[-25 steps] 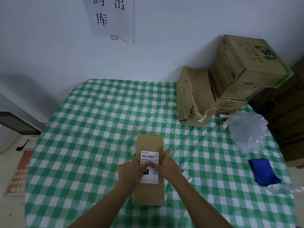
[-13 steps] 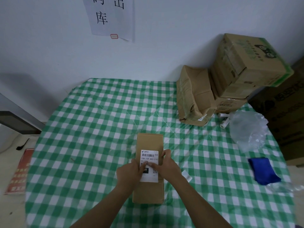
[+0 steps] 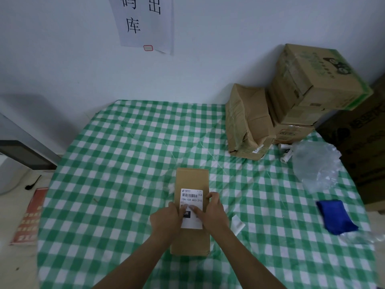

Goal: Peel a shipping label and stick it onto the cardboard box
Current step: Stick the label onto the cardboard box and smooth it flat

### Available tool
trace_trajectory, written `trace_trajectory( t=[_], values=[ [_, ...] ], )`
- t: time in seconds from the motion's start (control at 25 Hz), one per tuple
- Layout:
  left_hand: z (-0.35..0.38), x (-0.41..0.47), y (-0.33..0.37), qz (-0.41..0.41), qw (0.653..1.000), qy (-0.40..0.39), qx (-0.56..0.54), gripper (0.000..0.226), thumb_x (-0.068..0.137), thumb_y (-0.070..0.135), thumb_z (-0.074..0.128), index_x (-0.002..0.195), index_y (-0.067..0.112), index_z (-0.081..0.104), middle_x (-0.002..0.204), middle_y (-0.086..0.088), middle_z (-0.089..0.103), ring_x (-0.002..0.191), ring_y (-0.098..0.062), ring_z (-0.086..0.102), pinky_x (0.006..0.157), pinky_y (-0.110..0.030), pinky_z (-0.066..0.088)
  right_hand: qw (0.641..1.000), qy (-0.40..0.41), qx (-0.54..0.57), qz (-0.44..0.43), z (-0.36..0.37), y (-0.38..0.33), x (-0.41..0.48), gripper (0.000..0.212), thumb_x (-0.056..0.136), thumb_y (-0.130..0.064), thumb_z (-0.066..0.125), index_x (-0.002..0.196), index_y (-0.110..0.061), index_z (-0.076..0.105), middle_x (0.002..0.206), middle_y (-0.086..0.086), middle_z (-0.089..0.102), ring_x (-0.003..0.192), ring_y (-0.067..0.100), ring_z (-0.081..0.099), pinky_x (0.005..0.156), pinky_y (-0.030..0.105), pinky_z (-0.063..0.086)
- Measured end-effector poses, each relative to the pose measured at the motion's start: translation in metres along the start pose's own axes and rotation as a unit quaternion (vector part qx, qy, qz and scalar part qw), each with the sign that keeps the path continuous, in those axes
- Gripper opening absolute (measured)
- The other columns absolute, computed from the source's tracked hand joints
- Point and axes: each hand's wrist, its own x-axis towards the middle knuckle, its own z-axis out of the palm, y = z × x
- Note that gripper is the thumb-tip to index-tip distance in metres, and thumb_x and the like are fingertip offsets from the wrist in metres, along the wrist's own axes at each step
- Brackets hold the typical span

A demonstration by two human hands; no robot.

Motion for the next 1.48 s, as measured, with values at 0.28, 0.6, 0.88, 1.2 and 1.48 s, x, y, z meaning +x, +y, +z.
trace_trajectory(
  t=[0.28, 0.6, 0.88, 1.2, 1.48],
  values=[
    [0.003, -0.013, 0.000, -0.003, 1.000, -0.006, -0.011, 0.050, 0.092, 0.068, 0.024, 0.089, 0.020, 0.038, 0.080, 0.003, 0.063, 0.071, -0.016, 0.064, 0.065, -0.029, 0.050, 1.000, 0.013, 0.000, 0.001, 0.005, 0.005, -0.010, 0.073, 0.076, -0.056, 0.069, 0.127, -0.019, 0.034, 0.134, 0.004, 0.046, 0.120, 0.025, 0.050, 0.083, 0.039, 0.049],
    [0.013, -0.024, -0.008, -0.005, 1.000, -0.020, -0.009, 0.067, 0.084, 0.078, 0.028, 0.110, 0.019, 0.045, 0.095, 0.000, 0.070, 0.083, -0.017, 0.069, 0.073, -0.031, 0.055, 1.000, 0.002, 0.011, 0.003, 0.005, 0.009, -0.017, 0.081, 0.073, -0.052, 0.074, 0.134, -0.022, 0.031, 0.138, 0.006, 0.044, 0.127, 0.027, 0.045, 0.091, 0.041, 0.046],
    [0.009, -0.033, -0.006, -0.005, 0.999, -0.029, -0.018, 0.069, 0.084, 0.077, 0.032, 0.116, 0.017, 0.045, 0.101, -0.001, 0.069, 0.090, -0.019, 0.069, 0.069, -0.030, 0.046, 1.000, -0.008, 0.014, 0.008, 0.006, 0.010, -0.023, 0.090, 0.071, -0.053, 0.076, 0.140, -0.023, 0.026, 0.137, 0.007, 0.044, 0.128, 0.028, 0.043, 0.096, 0.043, 0.045],
    [0.007, -0.039, -0.007, -0.017, 0.998, -0.048, -0.022, 0.075, 0.079, 0.078, 0.043, 0.122, 0.017, 0.042, 0.110, 0.000, 0.068, 0.099, -0.019, 0.067, 0.073, -0.031, 0.046, 1.000, -0.013, 0.018, 0.016, 0.006, 0.009, -0.026, 0.089, 0.071, -0.053, 0.075, 0.140, -0.026, 0.025, 0.134, 0.008, 0.046, 0.126, 0.028, 0.045, 0.094, 0.044, 0.046],
    [0.010, -0.042, -0.008, -0.019, 0.999, -0.042, -0.024, 0.078, 0.074, 0.082, 0.045, 0.117, 0.017, 0.045, 0.108, -0.001, 0.067, 0.097, -0.019, 0.067, 0.073, -0.032, 0.049, 1.000, -0.016, 0.014, 0.019, 0.006, 0.009, -0.027, 0.089, 0.072, -0.053, 0.075, 0.140, -0.026, 0.024, 0.132, 0.009, 0.049, 0.124, 0.028, 0.047, 0.093, 0.044, 0.047]
  ],
)
